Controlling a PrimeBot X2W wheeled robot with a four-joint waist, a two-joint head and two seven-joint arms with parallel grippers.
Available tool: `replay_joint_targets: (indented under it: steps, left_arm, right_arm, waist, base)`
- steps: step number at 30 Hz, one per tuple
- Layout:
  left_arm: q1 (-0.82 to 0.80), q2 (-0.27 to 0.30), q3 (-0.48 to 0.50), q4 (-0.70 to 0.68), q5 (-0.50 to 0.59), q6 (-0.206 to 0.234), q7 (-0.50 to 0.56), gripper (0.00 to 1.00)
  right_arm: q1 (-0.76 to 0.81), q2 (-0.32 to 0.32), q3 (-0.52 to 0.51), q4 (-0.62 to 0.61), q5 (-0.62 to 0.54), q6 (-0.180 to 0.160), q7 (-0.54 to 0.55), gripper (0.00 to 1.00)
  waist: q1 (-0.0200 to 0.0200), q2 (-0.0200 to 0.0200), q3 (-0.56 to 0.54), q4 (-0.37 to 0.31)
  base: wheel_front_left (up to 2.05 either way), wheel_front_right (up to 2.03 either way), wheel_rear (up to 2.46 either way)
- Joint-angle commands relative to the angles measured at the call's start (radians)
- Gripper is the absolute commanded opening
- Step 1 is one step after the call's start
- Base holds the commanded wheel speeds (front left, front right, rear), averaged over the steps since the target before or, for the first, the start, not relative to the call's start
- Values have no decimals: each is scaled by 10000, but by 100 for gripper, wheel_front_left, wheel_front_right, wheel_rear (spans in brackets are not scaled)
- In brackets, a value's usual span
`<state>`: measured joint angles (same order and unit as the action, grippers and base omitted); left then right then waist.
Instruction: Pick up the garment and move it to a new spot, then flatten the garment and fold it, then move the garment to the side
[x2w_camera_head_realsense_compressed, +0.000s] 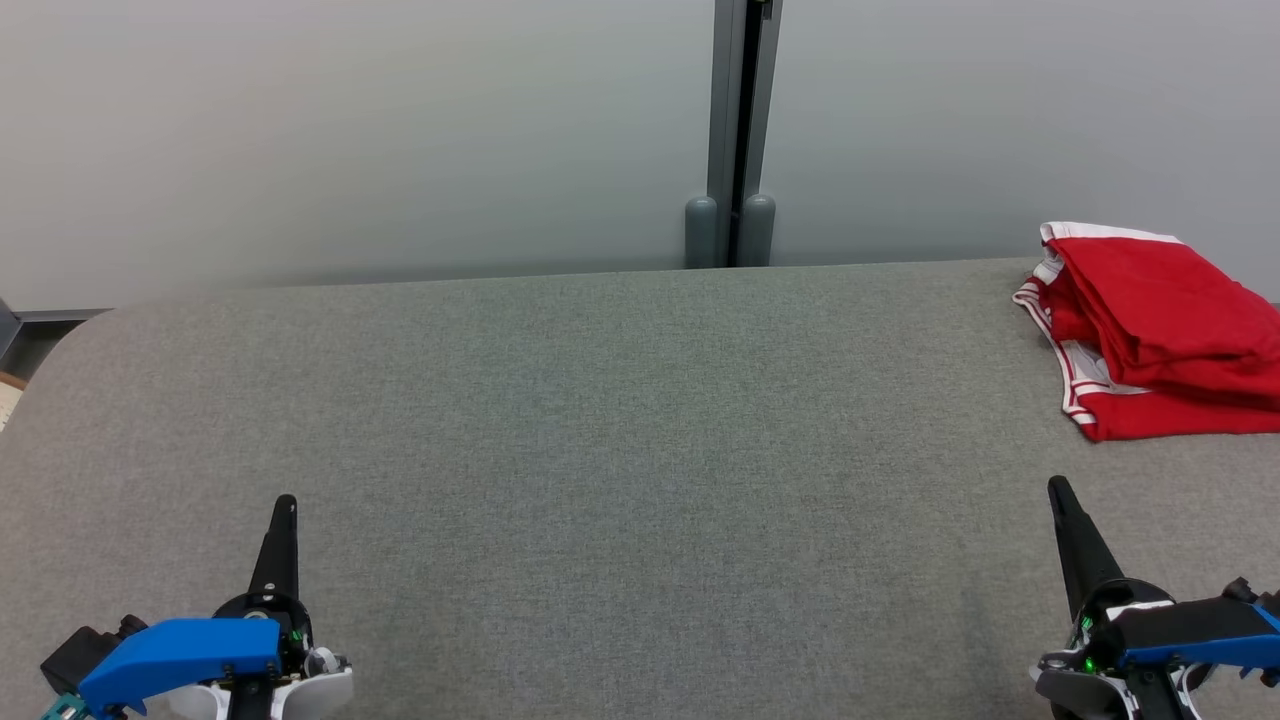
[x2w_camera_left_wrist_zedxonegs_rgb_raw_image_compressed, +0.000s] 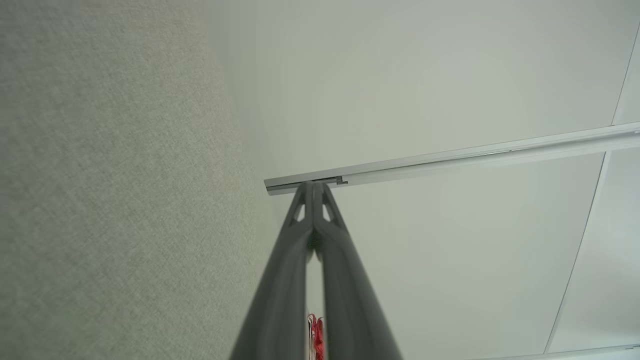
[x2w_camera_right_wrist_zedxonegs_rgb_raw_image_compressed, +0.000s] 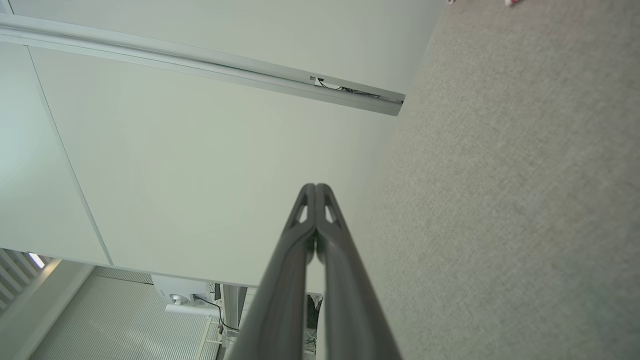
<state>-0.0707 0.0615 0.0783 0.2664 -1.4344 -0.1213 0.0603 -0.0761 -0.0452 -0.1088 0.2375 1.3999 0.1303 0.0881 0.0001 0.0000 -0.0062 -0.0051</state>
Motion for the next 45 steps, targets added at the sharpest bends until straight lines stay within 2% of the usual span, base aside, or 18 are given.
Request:
replay_joint_targets:
  steps: [1,29,45]
  left_arm:
    - [-205,9,71,-97,-173,-58,80,0]
    - [-456,-123,392,-233,-1801,-138,567,0]
    - [-441,-123,391,-234,-1798,-140,576,0]
  right_arm:
    - [-168,-71,-33,-13,226,7,75,0]
    - [-394,-80,-64,84,2154,7,274,0]
    - [-381,-81,-63,81,2143,7,274,0]
  waist:
    - [0,0,5,3]
    - [-1,0,91,50]
    - [-1,0,93,51]
  base:
    - [0,0,0]
    - [0,0,0]
    - [0,0,0]
